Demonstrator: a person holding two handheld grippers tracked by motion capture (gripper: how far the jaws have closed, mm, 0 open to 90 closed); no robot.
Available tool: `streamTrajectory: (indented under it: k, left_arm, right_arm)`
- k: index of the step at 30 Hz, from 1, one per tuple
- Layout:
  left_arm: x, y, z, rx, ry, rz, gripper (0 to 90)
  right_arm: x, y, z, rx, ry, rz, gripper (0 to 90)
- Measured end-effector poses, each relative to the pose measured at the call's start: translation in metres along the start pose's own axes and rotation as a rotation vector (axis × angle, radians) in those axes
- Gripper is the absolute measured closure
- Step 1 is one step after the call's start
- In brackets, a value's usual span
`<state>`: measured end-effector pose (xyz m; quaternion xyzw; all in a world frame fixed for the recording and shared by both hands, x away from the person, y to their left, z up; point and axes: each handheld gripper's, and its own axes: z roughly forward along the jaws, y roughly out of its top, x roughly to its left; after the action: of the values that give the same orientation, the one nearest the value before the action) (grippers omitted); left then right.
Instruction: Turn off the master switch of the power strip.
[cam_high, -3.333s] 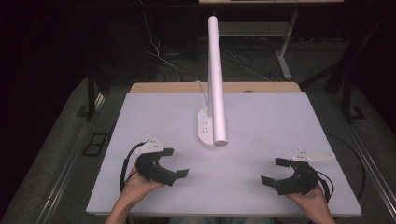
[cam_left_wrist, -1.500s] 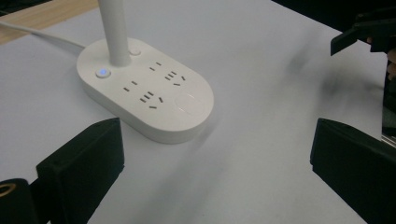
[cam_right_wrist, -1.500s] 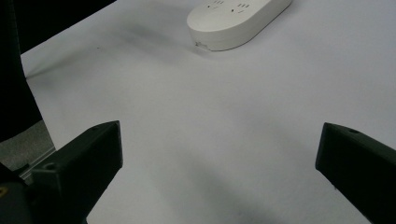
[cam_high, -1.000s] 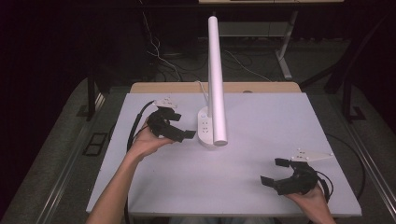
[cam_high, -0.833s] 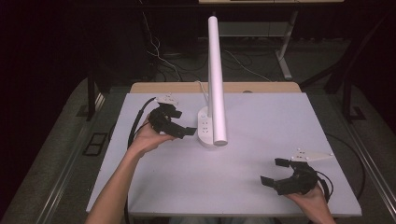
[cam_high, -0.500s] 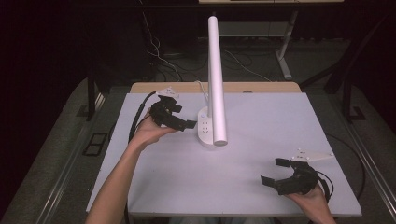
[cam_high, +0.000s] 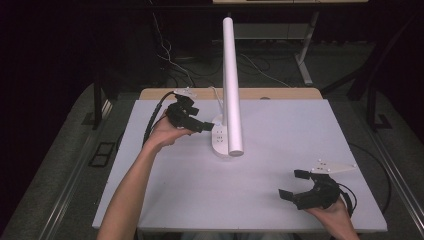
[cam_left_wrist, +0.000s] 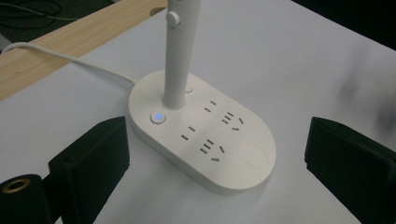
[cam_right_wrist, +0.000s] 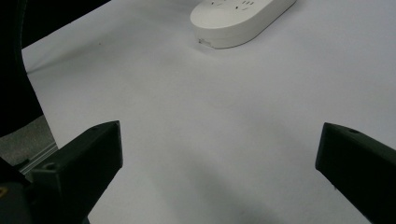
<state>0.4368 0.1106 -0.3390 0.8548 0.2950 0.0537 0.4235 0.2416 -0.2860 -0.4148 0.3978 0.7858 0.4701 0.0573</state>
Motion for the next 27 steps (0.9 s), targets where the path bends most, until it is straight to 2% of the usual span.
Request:
streamTrajectory:
  k: [15,27]
  left_arm:
    - [0.016,0.000,0.021,0.023,0.010,-0.037,8.1]
    - [0.031,-0.004,0.035,0.005,0.032,-0.095,13.3]
  right_arm:
    - [0.000,0.000,0.000,-0.001,-0.001,-0.012,0.0]
    - [0.000,0.000,0.001,0.005,-0.003,-0.012,0.0]
